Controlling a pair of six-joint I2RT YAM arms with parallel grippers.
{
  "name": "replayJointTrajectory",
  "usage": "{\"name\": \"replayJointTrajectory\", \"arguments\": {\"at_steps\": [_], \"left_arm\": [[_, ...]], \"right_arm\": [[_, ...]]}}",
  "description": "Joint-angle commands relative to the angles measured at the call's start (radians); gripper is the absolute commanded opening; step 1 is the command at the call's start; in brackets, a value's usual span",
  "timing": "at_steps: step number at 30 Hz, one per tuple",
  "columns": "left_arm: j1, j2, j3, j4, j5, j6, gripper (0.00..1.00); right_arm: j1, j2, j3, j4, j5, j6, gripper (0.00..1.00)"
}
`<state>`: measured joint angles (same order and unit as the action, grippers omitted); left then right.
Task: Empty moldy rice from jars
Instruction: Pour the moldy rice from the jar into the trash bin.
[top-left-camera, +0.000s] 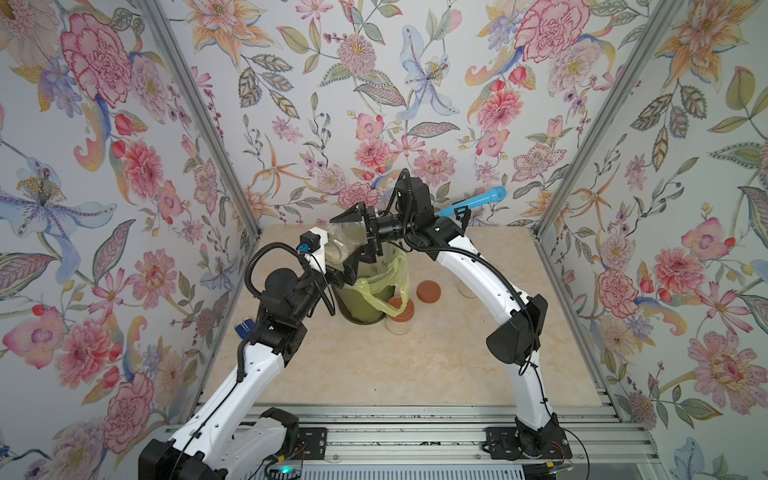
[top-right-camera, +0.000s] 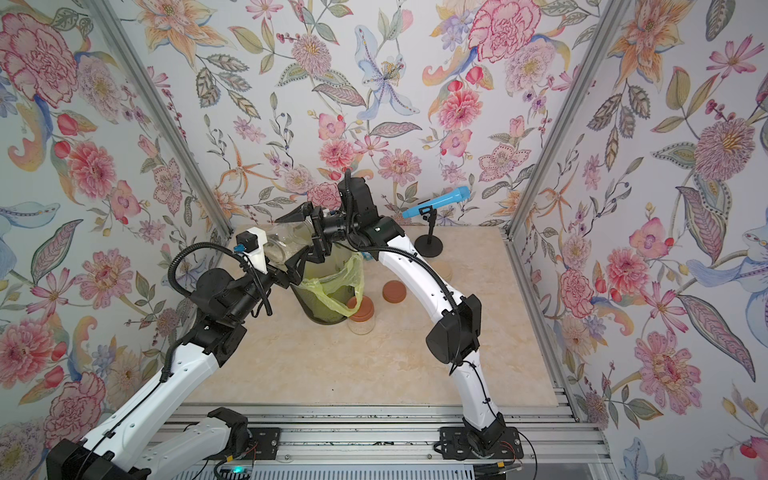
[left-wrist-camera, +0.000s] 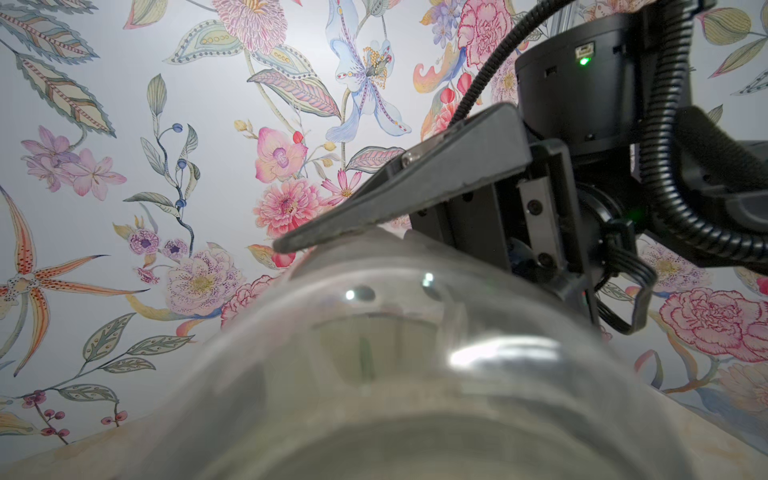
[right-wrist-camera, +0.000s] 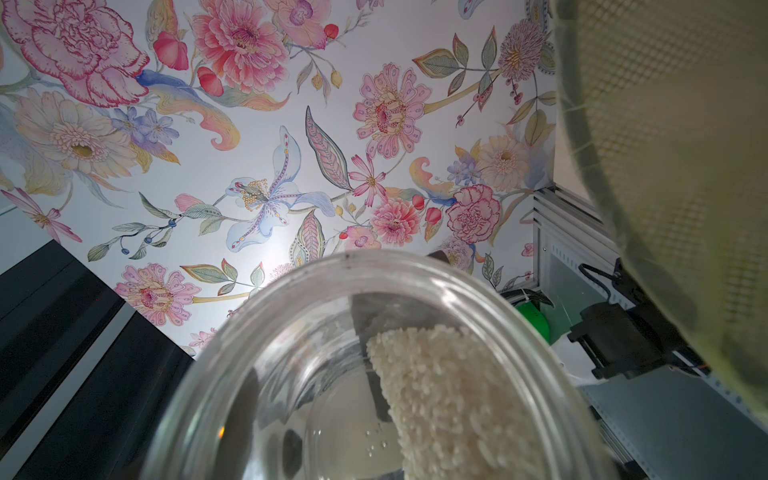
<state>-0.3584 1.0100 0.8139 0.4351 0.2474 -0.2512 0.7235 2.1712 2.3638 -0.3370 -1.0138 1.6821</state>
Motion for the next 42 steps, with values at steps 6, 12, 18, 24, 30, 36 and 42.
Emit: {"name": "replayJointTrajectory", "arguments": {"at_steps": [6,12,18,24,30,36,42], "left_arm": [[0.003,0.023,0.021,0.056,-0.019,-0.033,0.96],[0.002,0.039,0.035,0.054,-0.027,-0.041,0.79],[0.003,0.044,0.057,0.054,-0.037,-0.053,0.14],[0.003,0.051,0.094,0.024,-0.04,-0.038,0.0],[0.002,0.068,0.144,-0.019,-0.034,-0.019,0.0],[0.003,0.093,0.202,-0.073,-0.037,0.002,0.0],[0.004,0.134,0.278,-0.165,-0.032,0.021,0.0]], "right_arm": [[-0.001,-0.034,-0.023,0.097,-0.042,0.037,0.0],[-0.003,-0.037,-0.028,0.107,-0.045,0.038,0.0],[-0.005,-0.056,-0.069,0.106,-0.045,0.017,0.2],[-0.019,-0.087,-0.12,0.105,-0.029,-0.014,1.0],[-0.052,-0.15,-0.214,0.107,-0.007,-0.05,1.0],[-0.102,-0.227,-0.333,0.107,0.005,-0.095,1.0],[-0.132,-0.291,-0.425,0.105,0.026,-0.16,1.0]]}}
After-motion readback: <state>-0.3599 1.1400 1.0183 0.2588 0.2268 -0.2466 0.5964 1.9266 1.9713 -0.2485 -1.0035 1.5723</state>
